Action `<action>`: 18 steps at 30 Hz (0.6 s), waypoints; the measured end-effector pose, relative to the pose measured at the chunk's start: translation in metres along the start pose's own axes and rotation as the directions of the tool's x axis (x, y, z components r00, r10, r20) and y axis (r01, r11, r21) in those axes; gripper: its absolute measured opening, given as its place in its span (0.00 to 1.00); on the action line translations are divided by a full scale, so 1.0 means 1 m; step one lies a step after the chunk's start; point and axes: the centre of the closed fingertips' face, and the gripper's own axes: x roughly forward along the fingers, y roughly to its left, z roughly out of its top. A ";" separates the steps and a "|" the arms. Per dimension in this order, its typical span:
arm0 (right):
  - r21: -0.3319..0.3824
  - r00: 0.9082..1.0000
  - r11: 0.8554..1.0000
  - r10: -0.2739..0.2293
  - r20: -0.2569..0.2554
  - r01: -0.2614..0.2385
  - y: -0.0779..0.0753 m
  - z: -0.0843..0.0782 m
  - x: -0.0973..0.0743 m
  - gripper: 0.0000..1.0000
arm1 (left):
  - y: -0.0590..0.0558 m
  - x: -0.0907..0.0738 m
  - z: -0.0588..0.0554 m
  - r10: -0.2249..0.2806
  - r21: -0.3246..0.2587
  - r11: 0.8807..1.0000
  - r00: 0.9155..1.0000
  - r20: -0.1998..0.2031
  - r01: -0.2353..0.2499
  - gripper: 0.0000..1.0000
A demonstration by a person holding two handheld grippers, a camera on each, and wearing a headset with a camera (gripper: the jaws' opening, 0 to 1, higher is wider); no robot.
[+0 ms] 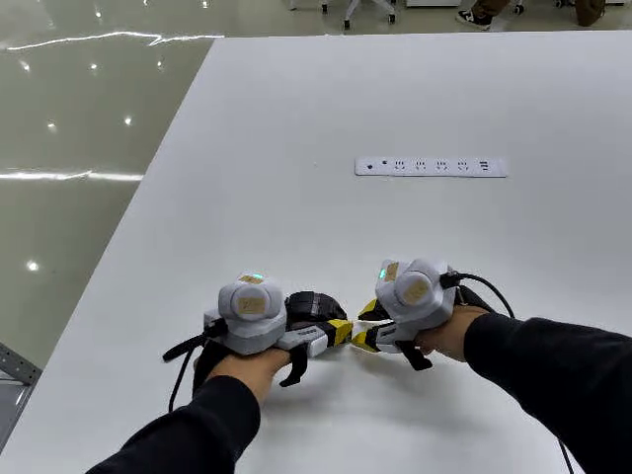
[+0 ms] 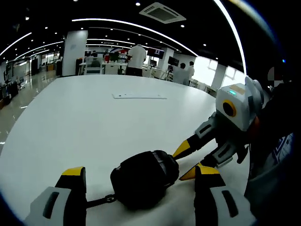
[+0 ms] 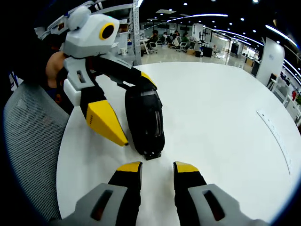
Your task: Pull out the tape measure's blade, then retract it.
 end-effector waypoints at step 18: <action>0.192 0.947 0.937 -0.312 0.081 0.292 0.003 -0.105 -0.178 0.66 | 0.049 -0.110 -0.022 -0.059 0.135 0.990 0.995 0.082 0.048 1.00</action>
